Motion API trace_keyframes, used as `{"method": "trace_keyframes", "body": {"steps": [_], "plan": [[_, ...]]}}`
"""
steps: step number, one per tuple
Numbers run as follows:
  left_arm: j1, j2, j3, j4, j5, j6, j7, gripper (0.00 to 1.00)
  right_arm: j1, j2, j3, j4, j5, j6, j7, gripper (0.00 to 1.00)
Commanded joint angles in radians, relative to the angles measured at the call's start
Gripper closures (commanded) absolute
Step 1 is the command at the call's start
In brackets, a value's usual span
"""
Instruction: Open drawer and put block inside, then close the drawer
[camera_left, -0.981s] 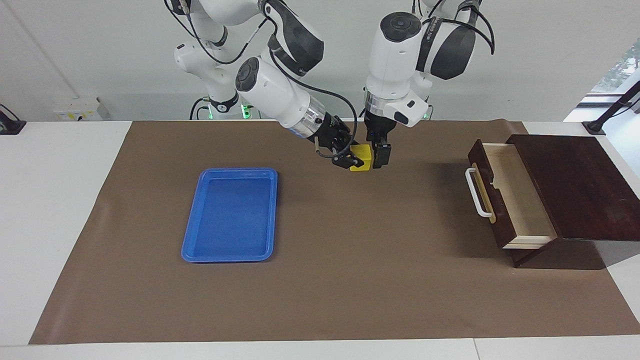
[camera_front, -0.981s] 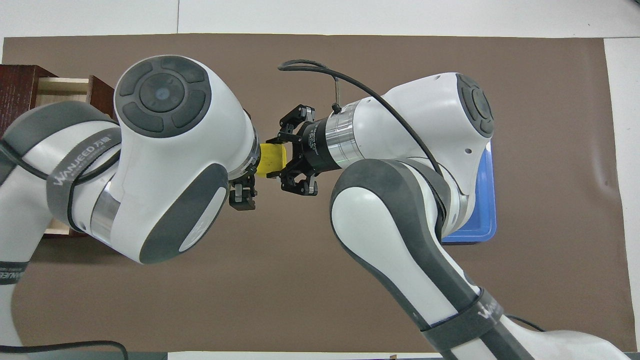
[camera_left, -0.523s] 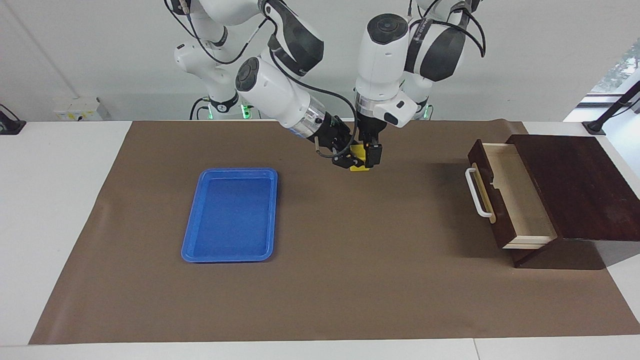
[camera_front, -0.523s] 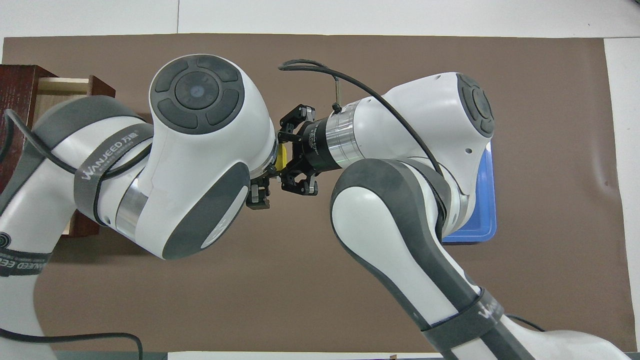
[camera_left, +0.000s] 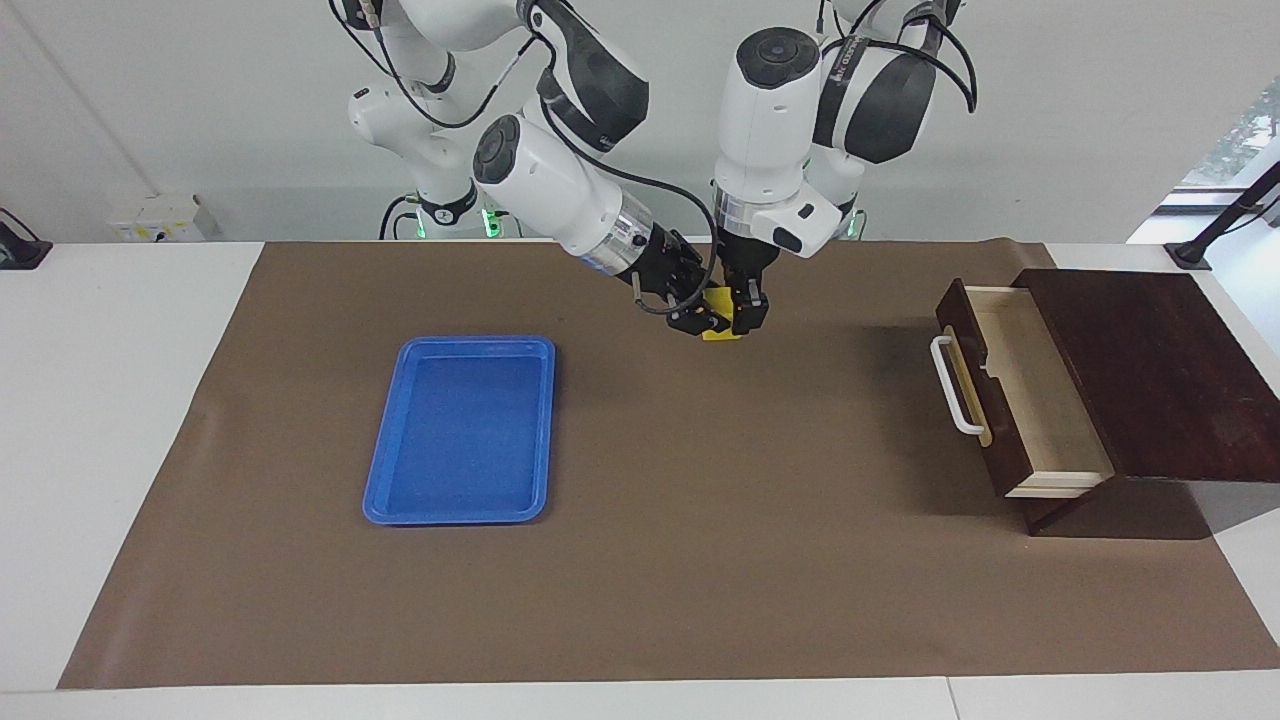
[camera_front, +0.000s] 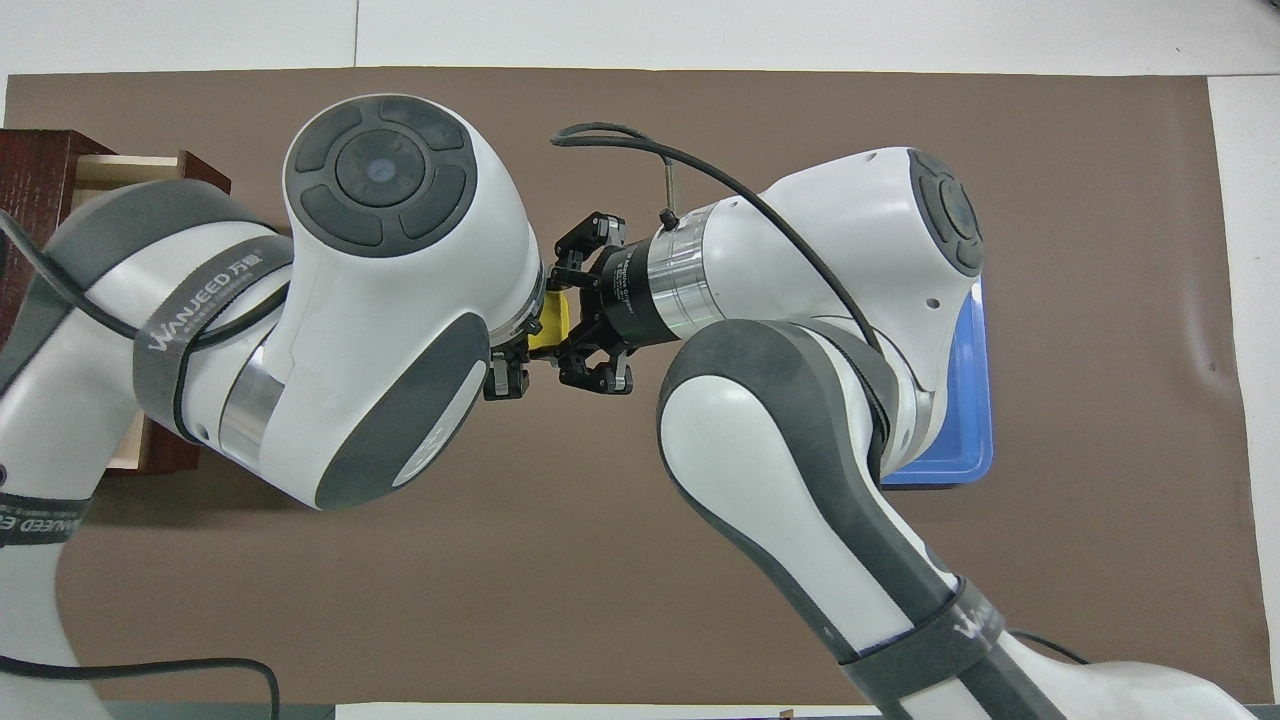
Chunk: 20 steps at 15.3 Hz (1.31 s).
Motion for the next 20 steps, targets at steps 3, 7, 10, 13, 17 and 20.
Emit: {"method": "trace_keyframes", "body": {"steps": [3,7,10,13,17,20], "plan": [[-0.01,0.022,0.014,0.03,0.005,-0.014,-0.019,1.0,0.001,-0.003,-0.003,-0.001,0.02,0.018,-0.002,1.0],[-0.011,0.022,0.014,0.03,0.011,-0.009,-0.017,1.0,0.001,-0.003,-0.003,-0.001,0.022,0.017,0.001,0.34],[-0.011,0.023,0.012,0.03,0.011,-0.009,-0.016,1.0,-0.001,-0.003,-0.003,-0.001,0.022,0.012,0.003,0.0],[-0.01,0.023,0.014,0.033,0.015,-0.014,-0.004,1.0,-0.017,-0.003,-0.004,0.008,0.023,-0.006,0.006,0.0],[0.059,0.002,0.015,0.03,0.026,-0.035,0.108,1.0,-0.196,-0.017,-0.016,0.039,0.008,-0.14,0.012,0.0],[0.16,-0.024,0.015,0.014,0.026,-0.067,0.269,1.0,-0.334,-0.037,-0.018,0.047,-0.1,-0.187,0.0,0.0]]}}
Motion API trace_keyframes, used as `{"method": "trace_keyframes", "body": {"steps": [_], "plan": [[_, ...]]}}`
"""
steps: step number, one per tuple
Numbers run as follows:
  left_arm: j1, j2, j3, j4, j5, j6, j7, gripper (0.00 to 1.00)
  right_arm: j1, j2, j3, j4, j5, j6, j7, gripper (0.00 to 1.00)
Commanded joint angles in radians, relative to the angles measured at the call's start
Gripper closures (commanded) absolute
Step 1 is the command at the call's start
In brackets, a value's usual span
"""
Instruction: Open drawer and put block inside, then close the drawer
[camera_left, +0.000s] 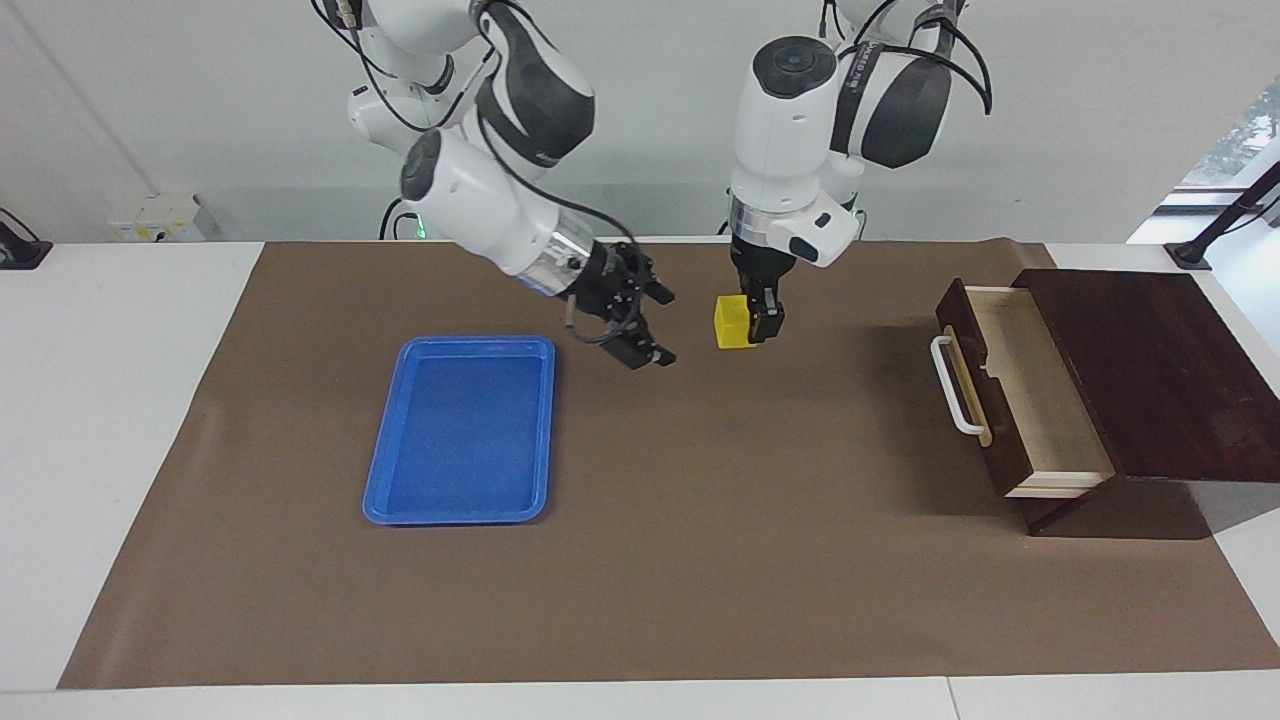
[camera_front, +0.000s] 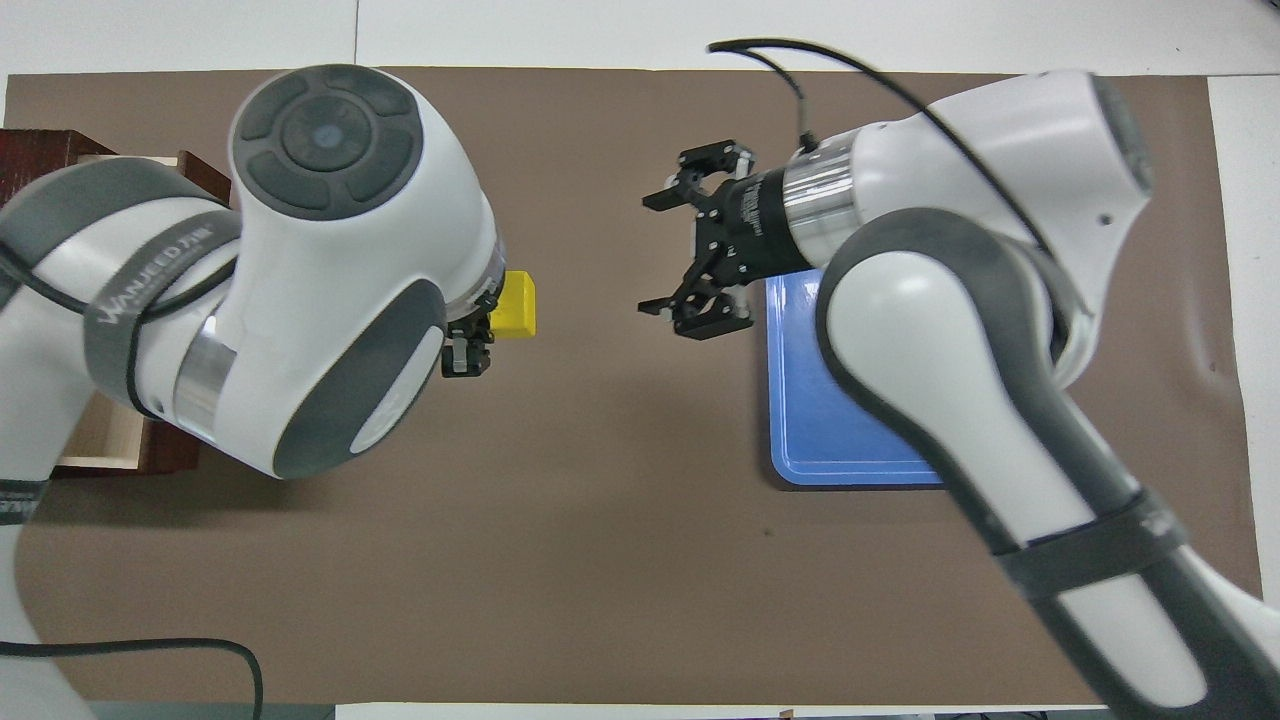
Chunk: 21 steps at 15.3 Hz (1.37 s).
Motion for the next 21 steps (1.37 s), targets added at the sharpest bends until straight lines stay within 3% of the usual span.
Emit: {"method": "trace_keyframes", "body": {"steps": [1,8,13,21], "plan": [[0.105,-0.024,-0.003,-0.005,0.009,-0.047,0.158,1.0,-0.123,-0.029,0.013,0.003,-0.132,-0.041,-0.018,0.0],[0.374,-0.052,-0.003,-0.07,0.031,-0.015,0.532,1.0,-0.284,-0.057,0.012,0.002,-0.349,-0.201,-0.441,0.0],[0.53,-0.113,-0.003,-0.231,0.031,0.17,0.674,1.0,-0.358,-0.097,0.012,0.003,-0.493,-0.314,-0.85,0.0],[0.595,-0.118,-0.005,-0.34,0.029,0.315,0.695,1.0,-0.387,-0.261,0.012,-0.017,-0.657,-0.483,-1.51,0.0]]}}
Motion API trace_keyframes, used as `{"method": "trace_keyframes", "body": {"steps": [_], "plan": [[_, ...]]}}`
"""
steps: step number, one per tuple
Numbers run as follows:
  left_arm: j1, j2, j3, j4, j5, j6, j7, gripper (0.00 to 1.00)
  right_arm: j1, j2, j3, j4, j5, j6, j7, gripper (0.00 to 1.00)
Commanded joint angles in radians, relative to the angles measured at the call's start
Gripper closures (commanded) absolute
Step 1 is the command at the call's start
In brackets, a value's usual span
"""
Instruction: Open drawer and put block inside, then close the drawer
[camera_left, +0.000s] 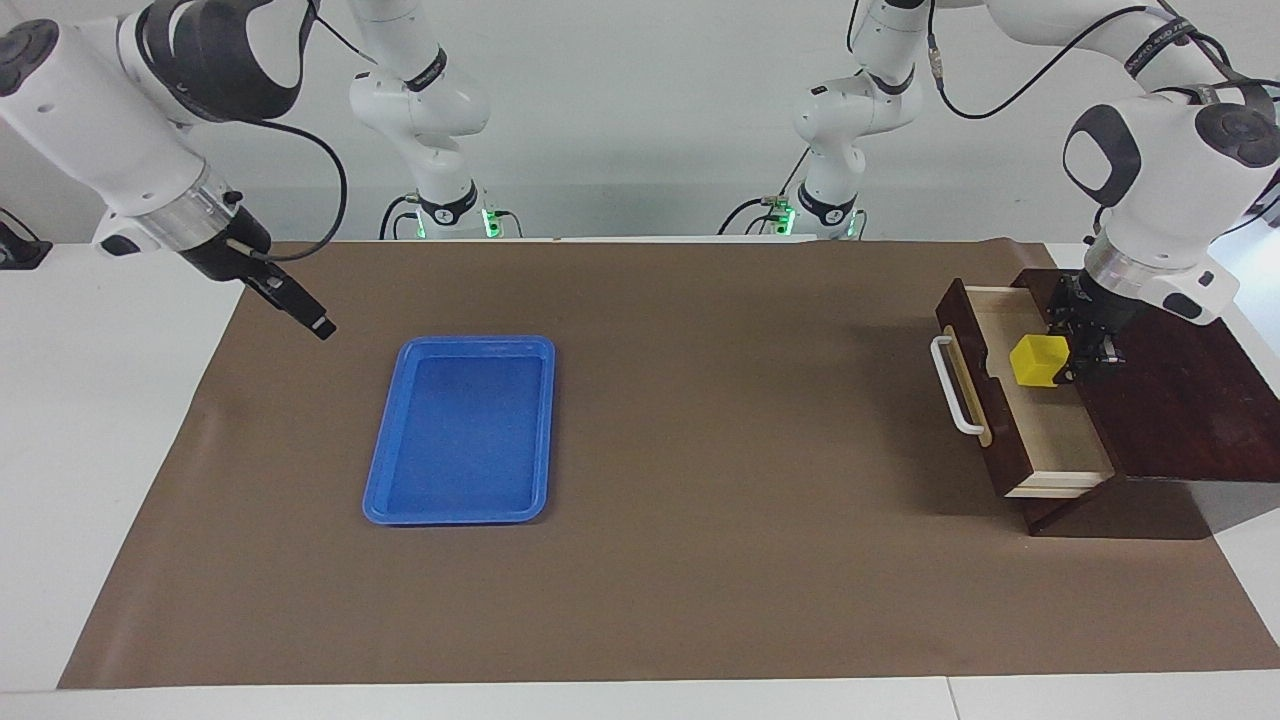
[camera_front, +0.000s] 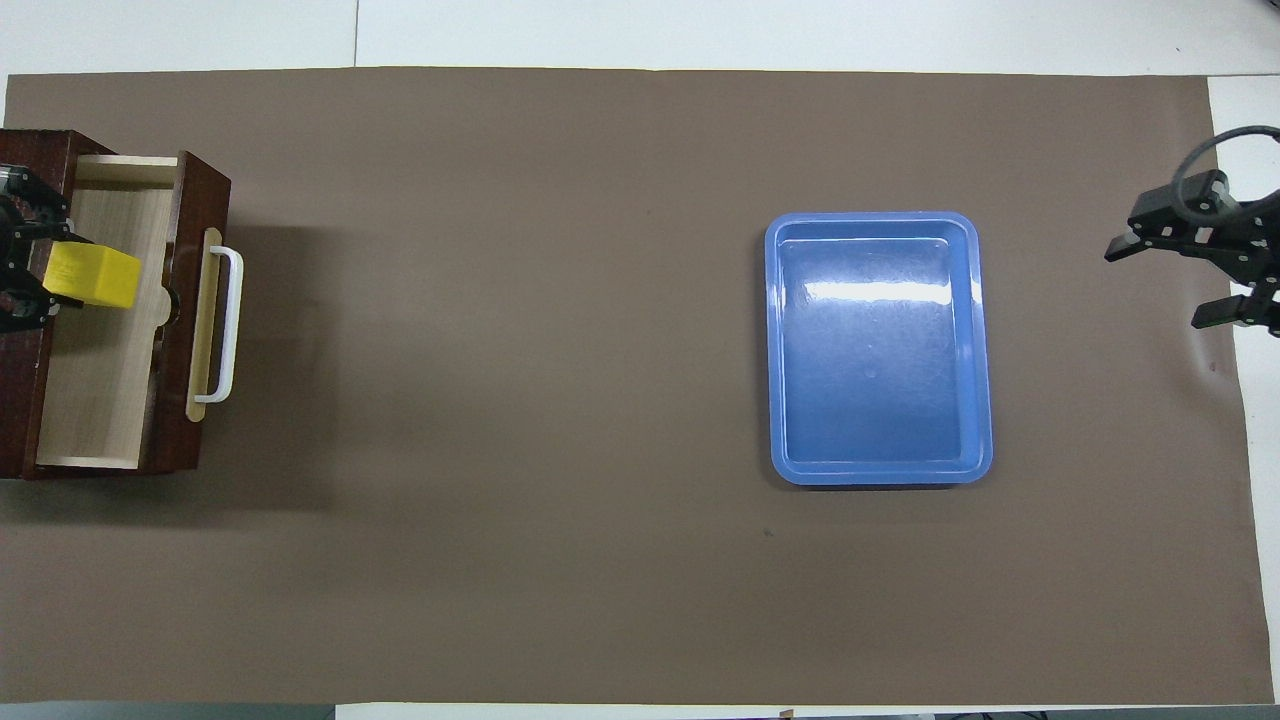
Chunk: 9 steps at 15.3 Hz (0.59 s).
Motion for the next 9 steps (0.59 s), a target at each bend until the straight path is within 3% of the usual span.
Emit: {"method": "trace_keyframes", "body": {"steps": [1,5,9], "plan": [[0.022,-0.034,-0.011,-0.089,0.009,0.081,0.008,1.0,-0.009,-0.077,0.012,-0.026,-0.069,-0.049,-0.202,0.0],[0.031,-0.036,-0.011,-0.155,0.006,0.147,0.001,1.0,0.008,-0.149,0.014,-0.029,-0.15,-0.109,-0.467,0.0],[0.029,-0.036,-0.013,-0.183,0.0,0.167,-0.048,1.0,0.017,-0.168,0.026,-0.026,-0.19,-0.154,-0.538,0.0]]}}
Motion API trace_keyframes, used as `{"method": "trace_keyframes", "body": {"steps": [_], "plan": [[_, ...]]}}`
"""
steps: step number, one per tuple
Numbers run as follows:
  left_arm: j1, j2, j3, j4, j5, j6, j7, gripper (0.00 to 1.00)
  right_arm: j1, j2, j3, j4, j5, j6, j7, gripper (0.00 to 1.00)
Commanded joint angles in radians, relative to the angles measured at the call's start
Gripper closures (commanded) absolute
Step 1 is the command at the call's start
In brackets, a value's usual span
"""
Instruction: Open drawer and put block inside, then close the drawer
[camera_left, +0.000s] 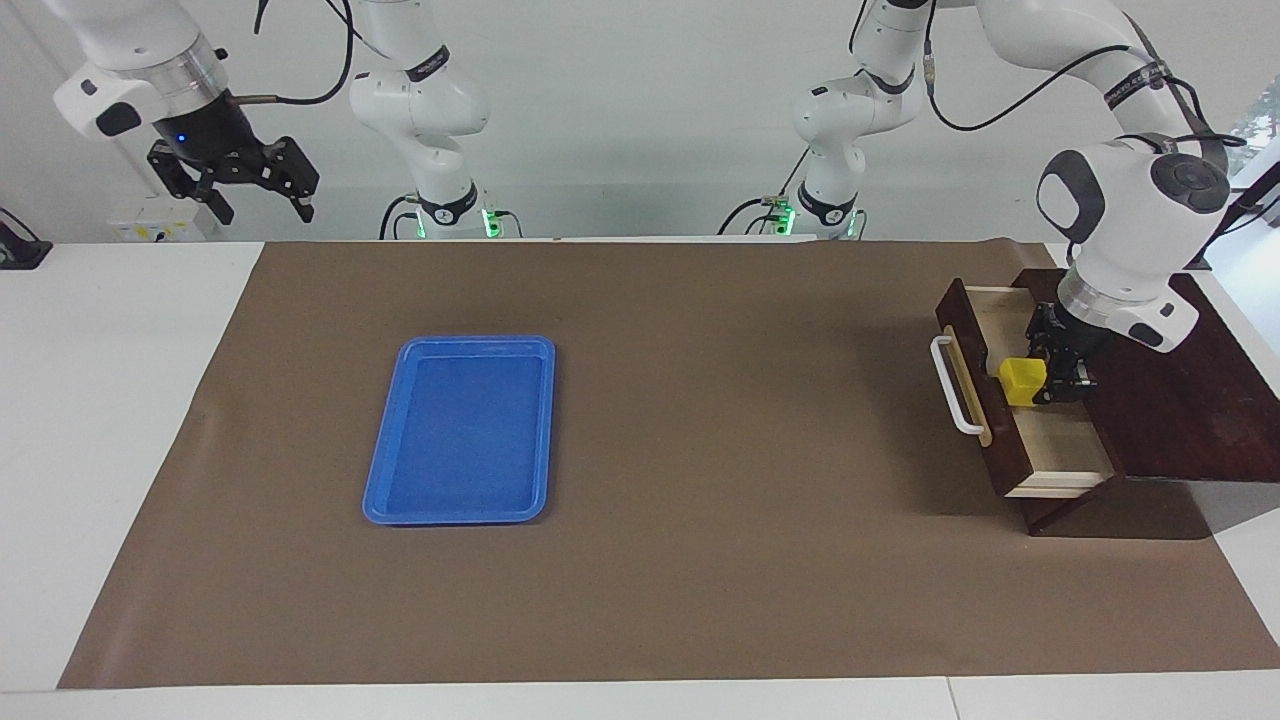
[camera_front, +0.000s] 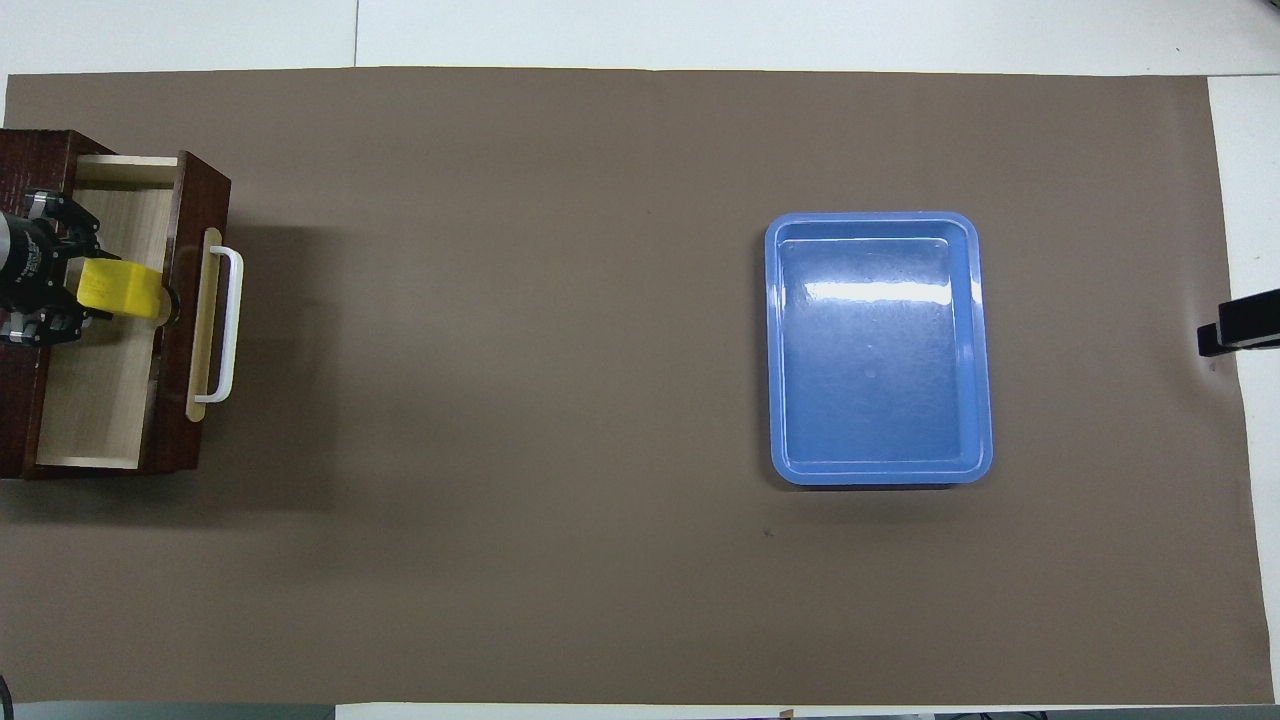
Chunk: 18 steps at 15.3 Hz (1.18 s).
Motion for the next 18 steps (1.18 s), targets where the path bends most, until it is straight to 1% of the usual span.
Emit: {"method": "trace_keyframes", "body": {"steps": [1,4,8,9,10,12,14,16,18], "plan": [[0.013,-0.031,-0.012,-0.054,0.0,0.041,-0.054,1.0,0.003,-0.015,0.011,-0.034,-0.045,-0.002,-0.05,0.0],[0.013,-0.03,-0.012,-0.067,0.0,0.047,-0.071,1.0,0.0,0.005,0.011,-0.056,-0.048,0.019,-0.048,0.0],[0.014,-0.036,-0.01,-0.08,0.0,0.054,-0.079,1.0,-0.002,0.071,-0.001,-0.056,-0.044,0.083,-0.037,0.0],[0.014,-0.036,-0.012,-0.08,0.0,0.054,-0.078,0.57,0.0,0.08,-0.001,-0.056,-0.044,0.097,-0.018,0.0],[0.014,-0.036,-0.01,-0.079,0.0,0.052,-0.078,0.01,0.0,0.083,-0.001,-0.056,-0.044,0.107,0.004,0.0],[0.008,-0.034,-0.01,-0.073,0.0,0.043,-0.073,0.0,0.003,0.085,-0.006,-0.047,-0.027,0.111,0.009,0.0],[0.001,-0.037,-0.012,-0.041,0.0,0.015,-0.076,0.0,0.03,0.086,-0.041,-0.036,-0.01,0.11,0.007,0.0],[-0.004,-0.036,-0.022,0.028,0.0,-0.073,-0.076,0.0,0.035,0.083,-0.047,-0.025,-0.013,0.114,0.006,0.0],[-0.061,-0.037,-0.026,0.068,-0.006,-0.126,-0.084,0.0,0.025,0.085,-0.039,-0.028,-0.016,0.12,0.004,0.0]]}}
